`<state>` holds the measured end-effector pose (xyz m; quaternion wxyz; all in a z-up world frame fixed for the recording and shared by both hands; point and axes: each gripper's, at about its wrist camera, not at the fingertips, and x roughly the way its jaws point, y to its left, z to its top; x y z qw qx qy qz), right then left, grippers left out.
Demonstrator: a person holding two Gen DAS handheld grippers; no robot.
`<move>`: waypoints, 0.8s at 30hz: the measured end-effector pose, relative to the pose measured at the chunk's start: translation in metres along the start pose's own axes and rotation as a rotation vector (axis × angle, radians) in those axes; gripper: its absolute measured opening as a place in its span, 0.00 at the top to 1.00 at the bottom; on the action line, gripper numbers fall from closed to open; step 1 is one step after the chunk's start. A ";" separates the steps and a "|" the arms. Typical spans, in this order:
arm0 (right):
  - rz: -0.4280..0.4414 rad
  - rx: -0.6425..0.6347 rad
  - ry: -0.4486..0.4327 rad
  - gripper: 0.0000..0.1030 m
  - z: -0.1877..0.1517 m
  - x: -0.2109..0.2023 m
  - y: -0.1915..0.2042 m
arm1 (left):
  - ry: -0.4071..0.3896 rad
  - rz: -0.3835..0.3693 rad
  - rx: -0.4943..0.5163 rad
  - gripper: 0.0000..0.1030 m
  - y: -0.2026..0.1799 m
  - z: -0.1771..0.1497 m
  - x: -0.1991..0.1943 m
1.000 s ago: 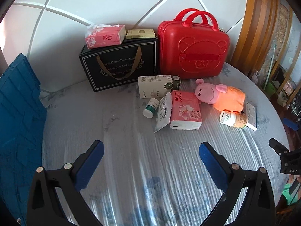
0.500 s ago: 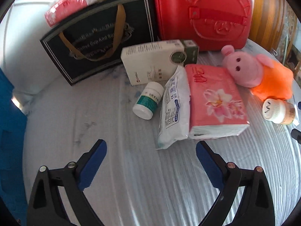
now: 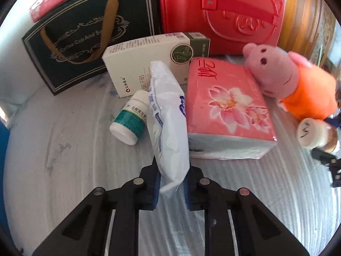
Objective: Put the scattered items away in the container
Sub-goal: 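Grasp the wet-wipes pack with the left tool while the right tool grasps the white-capped bottle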
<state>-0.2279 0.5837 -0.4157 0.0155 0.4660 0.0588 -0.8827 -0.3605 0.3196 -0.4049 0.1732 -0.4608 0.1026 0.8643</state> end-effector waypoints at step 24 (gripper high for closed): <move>0.029 0.183 0.078 0.23 -0.058 -0.086 0.033 | -0.003 -0.053 -0.050 0.85 -0.017 -0.069 -0.116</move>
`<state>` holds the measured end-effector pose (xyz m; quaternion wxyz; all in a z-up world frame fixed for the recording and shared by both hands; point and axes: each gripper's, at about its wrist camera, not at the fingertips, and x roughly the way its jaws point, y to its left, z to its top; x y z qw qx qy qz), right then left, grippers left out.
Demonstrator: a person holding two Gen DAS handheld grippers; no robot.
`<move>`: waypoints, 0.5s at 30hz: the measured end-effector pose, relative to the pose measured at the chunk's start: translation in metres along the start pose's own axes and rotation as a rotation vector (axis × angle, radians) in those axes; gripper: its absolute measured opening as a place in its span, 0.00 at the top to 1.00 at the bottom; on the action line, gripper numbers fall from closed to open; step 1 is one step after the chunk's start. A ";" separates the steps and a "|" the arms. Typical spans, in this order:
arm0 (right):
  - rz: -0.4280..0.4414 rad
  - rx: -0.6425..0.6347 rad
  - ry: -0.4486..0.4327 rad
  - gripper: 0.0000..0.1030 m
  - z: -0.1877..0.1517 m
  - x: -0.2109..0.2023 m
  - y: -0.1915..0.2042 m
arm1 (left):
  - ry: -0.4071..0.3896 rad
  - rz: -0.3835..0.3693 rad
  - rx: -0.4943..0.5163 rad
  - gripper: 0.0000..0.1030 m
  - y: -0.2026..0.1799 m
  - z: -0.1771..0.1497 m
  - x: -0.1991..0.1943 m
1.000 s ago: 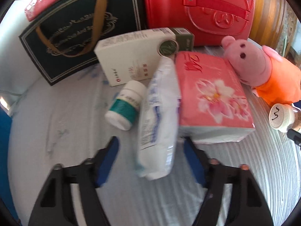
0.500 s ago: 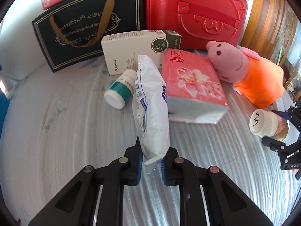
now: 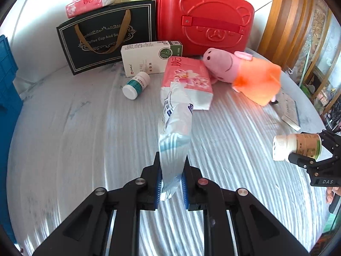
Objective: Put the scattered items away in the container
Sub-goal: 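Grasp the wet-wipes pack with the left tool while the right tool grasps the white-capped bottle, then carry the wet-wipes pack and white-capped bottle with both tools over the blue bin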
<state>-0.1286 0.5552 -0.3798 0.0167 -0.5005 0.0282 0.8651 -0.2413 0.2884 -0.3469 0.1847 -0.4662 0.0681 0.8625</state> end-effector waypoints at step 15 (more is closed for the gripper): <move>-0.032 0.023 0.006 0.50 -0.013 -0.049 0.024 | -0.032 -0.021 0.005 0.85 0.003 -0.017 -0.061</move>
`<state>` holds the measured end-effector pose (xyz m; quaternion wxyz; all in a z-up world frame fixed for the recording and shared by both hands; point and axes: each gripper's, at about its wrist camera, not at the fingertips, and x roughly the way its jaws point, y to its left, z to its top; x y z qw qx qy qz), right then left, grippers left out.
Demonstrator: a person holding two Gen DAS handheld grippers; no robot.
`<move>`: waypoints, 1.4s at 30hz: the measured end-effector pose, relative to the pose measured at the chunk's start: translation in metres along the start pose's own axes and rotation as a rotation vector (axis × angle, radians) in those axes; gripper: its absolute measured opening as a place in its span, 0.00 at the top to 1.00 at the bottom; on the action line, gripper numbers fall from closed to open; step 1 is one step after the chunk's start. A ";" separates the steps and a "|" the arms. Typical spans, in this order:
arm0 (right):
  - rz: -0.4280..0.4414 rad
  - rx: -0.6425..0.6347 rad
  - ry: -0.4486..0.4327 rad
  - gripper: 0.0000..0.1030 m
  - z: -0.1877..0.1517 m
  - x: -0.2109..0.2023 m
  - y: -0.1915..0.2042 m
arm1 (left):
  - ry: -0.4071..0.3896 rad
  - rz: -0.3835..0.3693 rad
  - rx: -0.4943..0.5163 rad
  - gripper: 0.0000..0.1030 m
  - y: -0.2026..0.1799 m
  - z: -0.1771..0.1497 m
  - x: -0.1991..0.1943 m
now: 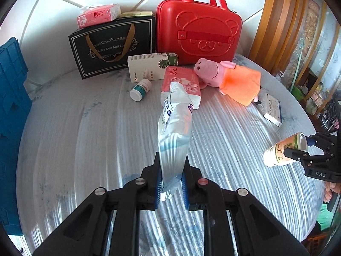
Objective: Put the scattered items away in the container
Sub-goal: 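Carry the wet-wipes pack and white-capped bottle with both tools over the blue bin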
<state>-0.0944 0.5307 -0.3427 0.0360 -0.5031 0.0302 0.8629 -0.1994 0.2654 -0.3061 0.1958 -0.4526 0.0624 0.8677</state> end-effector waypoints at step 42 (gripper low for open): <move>-0.114 0.193 -0.205 0.50 0.020 -0.247 0.140 | -0.176 -0.050 -0.046 0.85 0.080 0.010 -0.239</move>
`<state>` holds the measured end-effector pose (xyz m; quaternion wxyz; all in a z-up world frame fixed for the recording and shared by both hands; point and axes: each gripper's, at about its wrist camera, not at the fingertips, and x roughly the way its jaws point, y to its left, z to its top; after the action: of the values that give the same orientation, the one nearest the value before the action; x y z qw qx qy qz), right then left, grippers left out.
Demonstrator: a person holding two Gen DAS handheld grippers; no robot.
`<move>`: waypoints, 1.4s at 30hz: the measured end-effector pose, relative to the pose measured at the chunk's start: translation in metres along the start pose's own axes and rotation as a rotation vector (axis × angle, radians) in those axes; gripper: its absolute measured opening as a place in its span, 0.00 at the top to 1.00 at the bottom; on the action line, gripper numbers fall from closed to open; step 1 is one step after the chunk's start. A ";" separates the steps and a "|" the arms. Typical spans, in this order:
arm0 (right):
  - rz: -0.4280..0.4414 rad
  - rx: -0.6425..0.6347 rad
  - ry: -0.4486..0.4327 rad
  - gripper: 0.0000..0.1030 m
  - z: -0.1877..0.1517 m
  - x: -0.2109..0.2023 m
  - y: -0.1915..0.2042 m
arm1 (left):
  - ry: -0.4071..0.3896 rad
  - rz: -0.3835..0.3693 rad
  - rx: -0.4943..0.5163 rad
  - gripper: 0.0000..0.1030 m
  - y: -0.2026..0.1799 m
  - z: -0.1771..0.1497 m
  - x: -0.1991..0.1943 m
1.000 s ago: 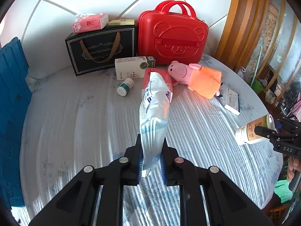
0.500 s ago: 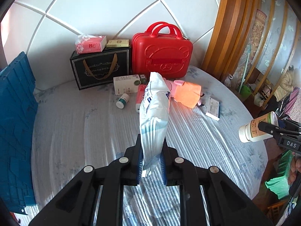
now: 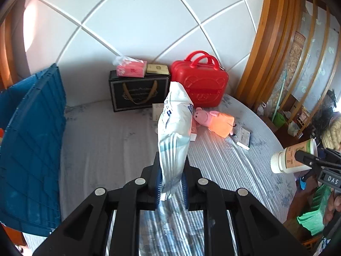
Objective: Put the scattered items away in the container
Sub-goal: 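Carry the wet-wipes pack and white-capped bottle with both tools over the blue bin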
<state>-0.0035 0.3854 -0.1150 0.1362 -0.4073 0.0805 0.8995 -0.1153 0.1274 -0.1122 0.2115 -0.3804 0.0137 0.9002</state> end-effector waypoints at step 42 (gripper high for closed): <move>0.281 -0.245 -0.095 0.50 0.056 -0.011 0.183 | -0.121 0.254 -0.151 0.85 0.120 0.011 -0.137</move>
<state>-0.0929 0.2233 -0.0638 -0.0375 -0.3627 0.0200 0.9310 -0.0850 -0.0300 -0.0262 0.0671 -0.3353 -0.0187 0.9395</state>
